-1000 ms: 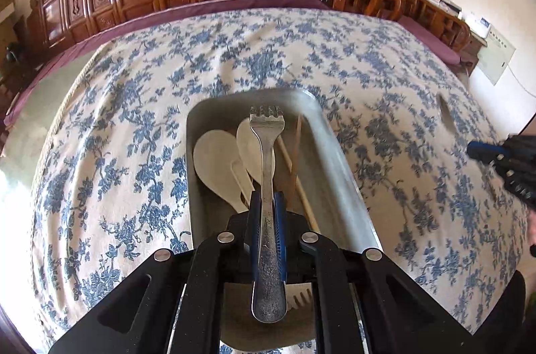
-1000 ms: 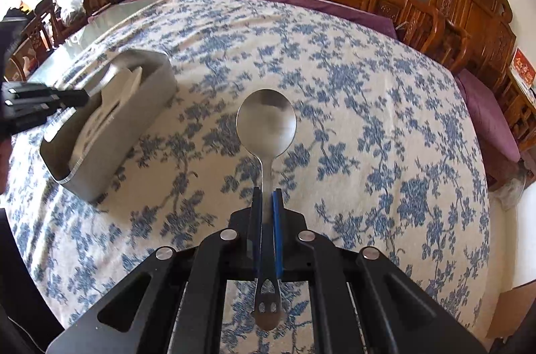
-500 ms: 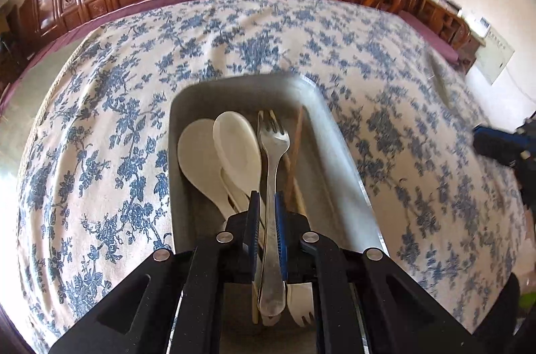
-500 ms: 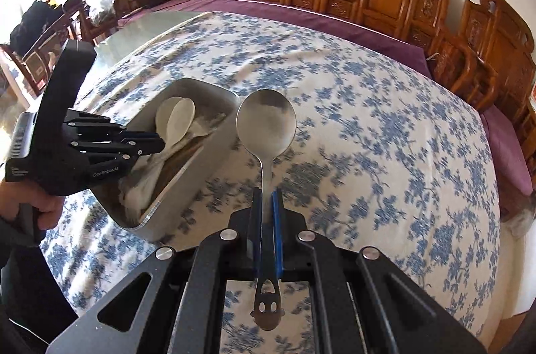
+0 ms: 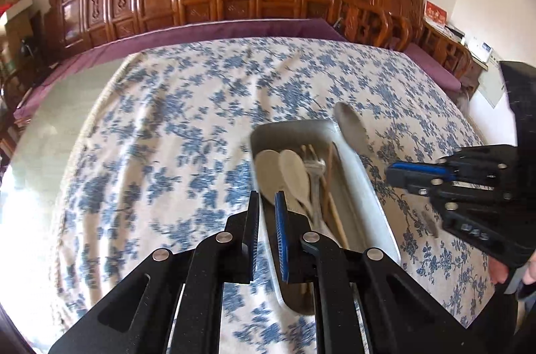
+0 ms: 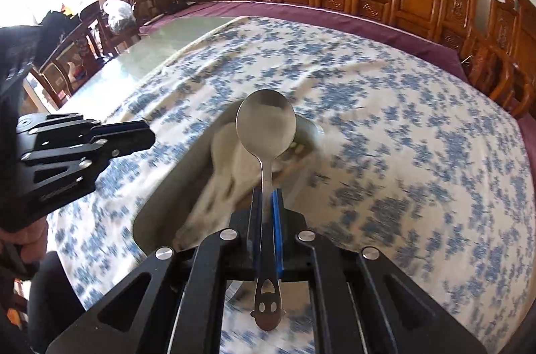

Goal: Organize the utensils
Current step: 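Open the left tool over the tray while the right tool lowers the metal spoon into it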

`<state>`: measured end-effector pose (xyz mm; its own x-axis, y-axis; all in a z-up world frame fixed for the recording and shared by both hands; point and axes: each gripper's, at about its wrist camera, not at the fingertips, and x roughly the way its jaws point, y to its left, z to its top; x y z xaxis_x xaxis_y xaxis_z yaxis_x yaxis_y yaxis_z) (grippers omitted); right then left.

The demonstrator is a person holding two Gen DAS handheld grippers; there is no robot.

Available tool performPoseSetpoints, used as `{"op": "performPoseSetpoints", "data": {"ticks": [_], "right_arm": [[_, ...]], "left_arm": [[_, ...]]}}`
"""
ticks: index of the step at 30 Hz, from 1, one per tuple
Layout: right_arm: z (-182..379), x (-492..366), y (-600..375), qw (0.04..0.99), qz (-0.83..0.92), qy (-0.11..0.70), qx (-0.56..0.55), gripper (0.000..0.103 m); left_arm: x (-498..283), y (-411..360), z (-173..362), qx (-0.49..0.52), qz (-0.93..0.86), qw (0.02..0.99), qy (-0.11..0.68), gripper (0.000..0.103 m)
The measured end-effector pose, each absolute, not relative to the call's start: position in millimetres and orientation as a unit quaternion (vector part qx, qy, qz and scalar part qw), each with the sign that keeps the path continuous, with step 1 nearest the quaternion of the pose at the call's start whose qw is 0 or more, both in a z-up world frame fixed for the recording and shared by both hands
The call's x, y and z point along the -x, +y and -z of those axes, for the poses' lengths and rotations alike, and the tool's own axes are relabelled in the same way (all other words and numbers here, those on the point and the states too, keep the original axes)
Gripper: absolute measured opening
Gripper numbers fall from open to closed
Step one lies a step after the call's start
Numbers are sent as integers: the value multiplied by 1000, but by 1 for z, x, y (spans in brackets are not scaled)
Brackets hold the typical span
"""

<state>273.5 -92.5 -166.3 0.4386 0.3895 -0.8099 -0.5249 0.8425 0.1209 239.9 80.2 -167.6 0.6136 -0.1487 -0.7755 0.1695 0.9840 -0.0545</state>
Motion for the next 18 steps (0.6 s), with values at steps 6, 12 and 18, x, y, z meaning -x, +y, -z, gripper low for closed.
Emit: {"op": "performPoseSetpoints", "data": {"ticks": [6, 12, 18], "right_arm": [[178, -289, -63, 839, -270, 471, 41, 8], [199, -301, -46, 836, -248, 489, 34, 8], [223, -300, -41, 829, -225, 510, 45, 8]], "left_arm": [[-234, 98, 161, -16, 75, 903, 423, 19], [-229, 109, 159, -12, 71, 903, 423, 19], [-223, 110, 159, -9, 70, 903, 424, 20]]}}
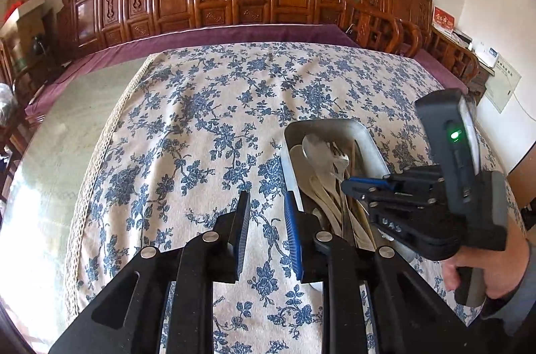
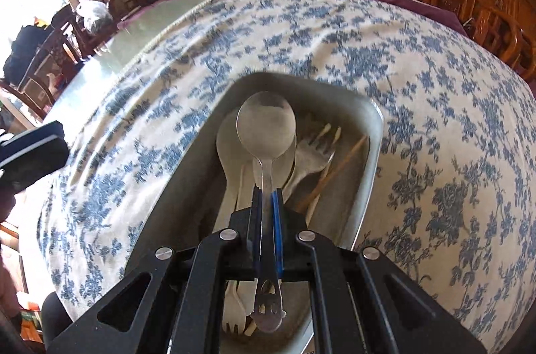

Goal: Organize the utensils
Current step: 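Open the left tool over the tray while the right tool lowers the metal spoon into it, then open the right tool and lift both tools away from the tray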

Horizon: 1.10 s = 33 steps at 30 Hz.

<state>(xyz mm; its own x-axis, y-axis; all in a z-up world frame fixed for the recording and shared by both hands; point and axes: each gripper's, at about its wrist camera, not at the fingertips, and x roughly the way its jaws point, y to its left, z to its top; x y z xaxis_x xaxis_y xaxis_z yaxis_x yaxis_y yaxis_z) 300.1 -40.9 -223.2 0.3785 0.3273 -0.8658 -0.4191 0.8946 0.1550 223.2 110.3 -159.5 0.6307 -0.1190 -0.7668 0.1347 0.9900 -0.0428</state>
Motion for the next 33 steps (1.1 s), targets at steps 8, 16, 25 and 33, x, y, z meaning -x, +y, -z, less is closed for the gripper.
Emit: {"op": "performPoseSetpoints", "data": {"ticks": [8, 16, 25, 33], "right_arm": [[222, -292, -48, 829, -227, 510, 34, 9], [180, -255, -77, 847, -236, 476, 35, 12], [129, -193, -141, 880, -209, 427, -9, 49], [92, -148, -195, 913, -156, 376, -22, 100]], "left_arm": [[-207, 107, 147, -9, 63, 907, 417, 25], [-181, 97, 125, 0, 63, 916, 397, 38], [-152, 67, 106, 1, 77, 921, 382, 60], [-130, 33, 90, -11, 77, 927, 367, 91]]}}
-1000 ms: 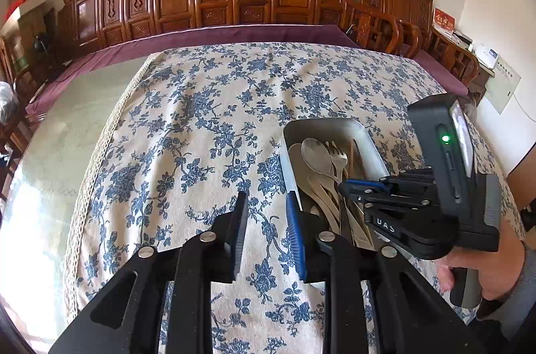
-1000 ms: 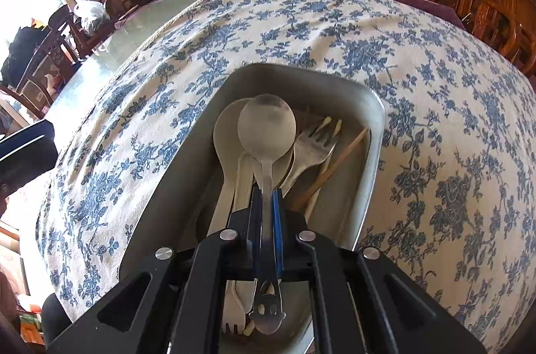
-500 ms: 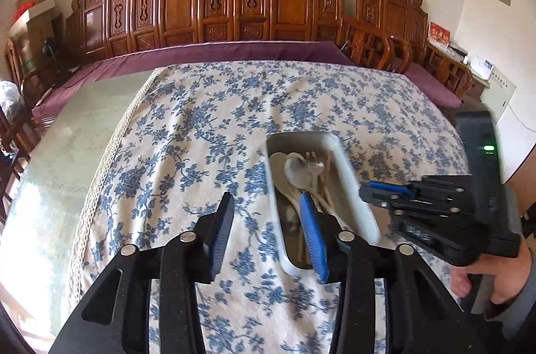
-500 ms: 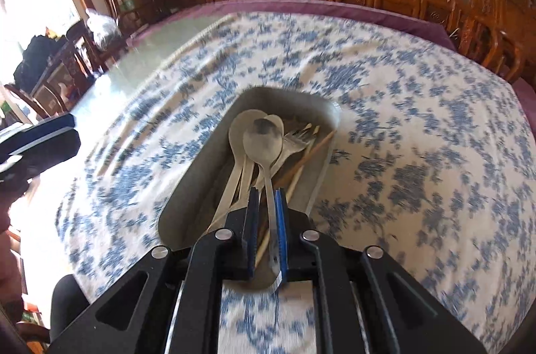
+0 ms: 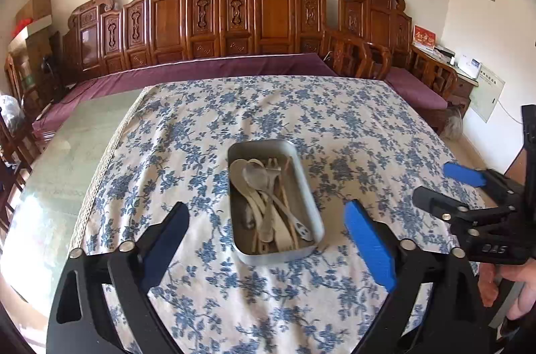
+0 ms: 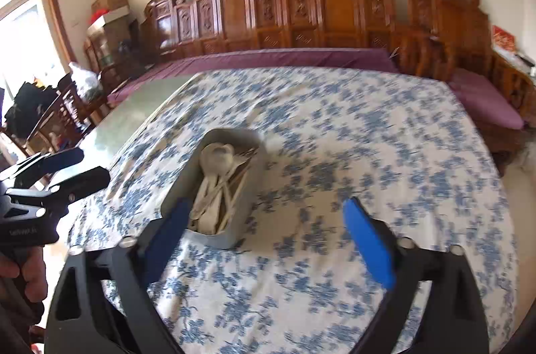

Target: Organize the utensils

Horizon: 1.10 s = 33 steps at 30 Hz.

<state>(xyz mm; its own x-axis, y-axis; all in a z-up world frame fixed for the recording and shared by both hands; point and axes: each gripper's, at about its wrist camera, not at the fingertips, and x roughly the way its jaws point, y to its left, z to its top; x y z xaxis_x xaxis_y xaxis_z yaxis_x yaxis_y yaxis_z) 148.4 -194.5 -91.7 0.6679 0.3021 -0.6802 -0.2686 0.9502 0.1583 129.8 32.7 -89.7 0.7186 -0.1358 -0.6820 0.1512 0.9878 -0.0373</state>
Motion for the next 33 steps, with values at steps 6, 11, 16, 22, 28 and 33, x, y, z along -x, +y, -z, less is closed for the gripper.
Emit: {"op": "performPoseSetpoints", "data": {"ticks": [6, 11, 16, 22, 28, 33], "right_arm": [[73, -126, -224, 922, -121, 366, -19, 101], [56, -106, -245, 934, -101, 342, -22, 101], [35, -90, -256, 947, -90, 307, -15, 101], [8, -66, -259, 960, -97, 263, -6, 101], [-10, -44, -262, 967, -100, 233, -17, 101], [-18, -32, -262, 971, -97, 217, -15, 101]], "left_arm": [[-120, 6, 85, -23, 74, 923, 376, 96], [-108, -14, 70, -29, 77, 927, 367, 96], [-93, -26, 49, -34, 69, 938, 337, 96], [-68, -31, 15, -38, 54, 957, 282, 96], [-45, -24, -7, -24, 52, 967, 247, 96], [-34, -18, -10, -16, 43, 971, 236, 96]]}}
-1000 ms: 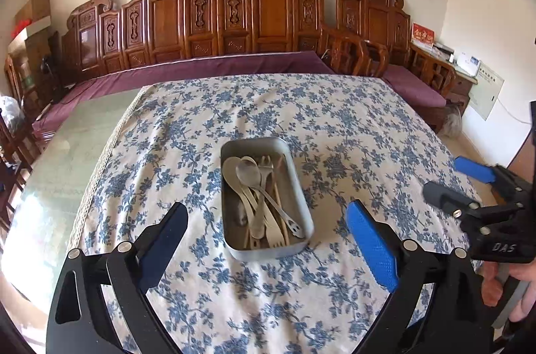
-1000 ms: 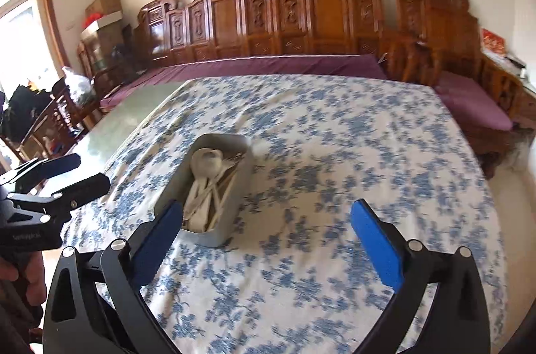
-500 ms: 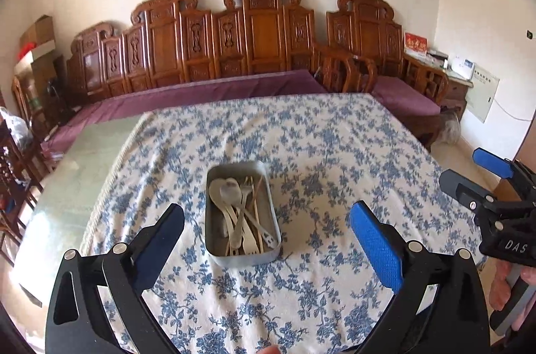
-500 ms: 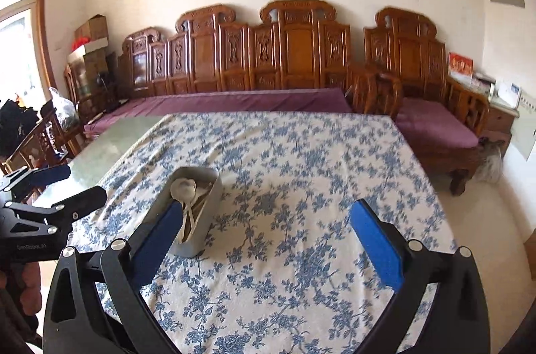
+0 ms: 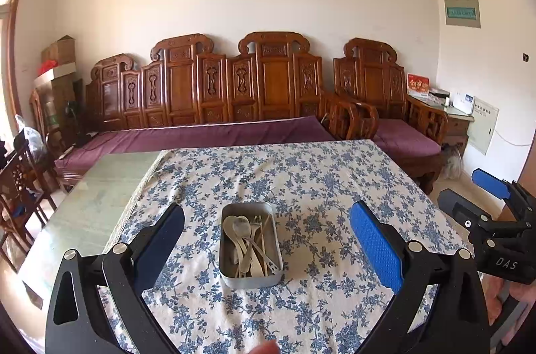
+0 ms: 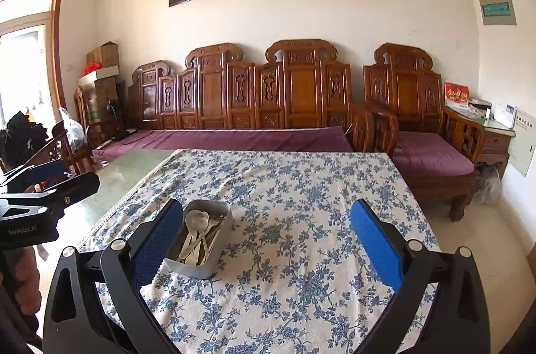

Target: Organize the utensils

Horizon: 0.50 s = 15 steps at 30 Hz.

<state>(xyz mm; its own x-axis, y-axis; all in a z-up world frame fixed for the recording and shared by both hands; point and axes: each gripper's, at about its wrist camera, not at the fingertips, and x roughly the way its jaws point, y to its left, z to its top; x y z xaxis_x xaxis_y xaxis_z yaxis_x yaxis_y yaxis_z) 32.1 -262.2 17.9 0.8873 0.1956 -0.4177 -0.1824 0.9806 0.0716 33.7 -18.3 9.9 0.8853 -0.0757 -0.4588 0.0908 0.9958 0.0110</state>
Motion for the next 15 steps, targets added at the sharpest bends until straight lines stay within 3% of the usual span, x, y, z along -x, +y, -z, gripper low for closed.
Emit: {"op": "performPoseSetpoints", "data": {"ticks": [15], "right_arm": [[-18, -33, -264, 972, -92, 215, -15, 101]], "left_arm": [[-32, -14, -4, -14, 34, 970, 240, 96]]}}
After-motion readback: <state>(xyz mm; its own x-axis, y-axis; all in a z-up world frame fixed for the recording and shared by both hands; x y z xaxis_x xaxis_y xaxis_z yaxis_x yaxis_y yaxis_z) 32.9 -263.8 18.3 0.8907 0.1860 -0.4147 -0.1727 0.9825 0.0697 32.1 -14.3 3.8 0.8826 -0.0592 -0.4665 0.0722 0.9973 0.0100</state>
